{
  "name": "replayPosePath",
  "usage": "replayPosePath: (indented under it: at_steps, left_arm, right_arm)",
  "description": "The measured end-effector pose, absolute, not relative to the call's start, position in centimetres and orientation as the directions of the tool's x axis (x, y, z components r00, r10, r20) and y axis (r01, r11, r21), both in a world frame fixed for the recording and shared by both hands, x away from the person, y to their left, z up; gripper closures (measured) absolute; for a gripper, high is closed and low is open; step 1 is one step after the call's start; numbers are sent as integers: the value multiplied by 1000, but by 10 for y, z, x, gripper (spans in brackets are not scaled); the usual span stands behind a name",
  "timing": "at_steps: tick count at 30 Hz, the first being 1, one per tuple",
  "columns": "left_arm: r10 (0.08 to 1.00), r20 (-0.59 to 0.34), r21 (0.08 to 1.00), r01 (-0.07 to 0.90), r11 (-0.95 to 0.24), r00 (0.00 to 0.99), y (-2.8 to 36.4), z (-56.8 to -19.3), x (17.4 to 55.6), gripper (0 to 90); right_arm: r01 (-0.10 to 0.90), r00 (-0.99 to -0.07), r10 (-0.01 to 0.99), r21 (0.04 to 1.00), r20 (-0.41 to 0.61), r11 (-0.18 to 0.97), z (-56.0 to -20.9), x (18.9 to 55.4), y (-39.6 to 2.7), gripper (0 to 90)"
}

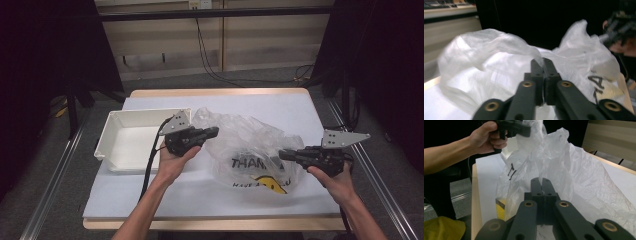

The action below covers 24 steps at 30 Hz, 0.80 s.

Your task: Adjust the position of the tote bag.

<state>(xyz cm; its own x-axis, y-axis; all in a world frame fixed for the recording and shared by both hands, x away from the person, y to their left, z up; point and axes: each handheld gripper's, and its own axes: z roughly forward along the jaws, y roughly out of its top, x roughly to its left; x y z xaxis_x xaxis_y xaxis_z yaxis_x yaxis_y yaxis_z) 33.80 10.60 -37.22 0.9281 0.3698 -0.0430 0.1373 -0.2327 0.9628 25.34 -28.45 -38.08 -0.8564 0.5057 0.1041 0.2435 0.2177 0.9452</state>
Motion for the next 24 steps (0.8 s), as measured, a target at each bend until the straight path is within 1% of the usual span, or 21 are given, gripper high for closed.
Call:
replayPosePath:
  at_steps: [4,12,15,21,23,24]
  left_arm:
    - [347,-38,955,136,-263,937,114,-372,329,900]
    - [344,-43,946,149,-288,938,141,-378,311,900]
    - [349,-46,943,156,-295,936,147,-381,307,900]
    - [347,-45,942,155,-296,937,155,-384,299,900]
    - [343,-33,937,148,-318,939,159,-385,295,900]
    - [343,-33,937,148,-318,939,159,-385,295,900]
  right_arm:
    - [249,-849,515,948,115,198,-381,255,-293,900]
    - [254,-827,549,951,119,177,-380,253,-305,886]
    - [257,-821,559,950,116,180,-381,252,-309,900]
    - [277,-786,607,944,117,177,-382,252,-321,900]
    - [286,-761,640,940,104,187,-382,251,-327,900]
    - [286,-761,640,940,104,187,-382,251,-327,900]
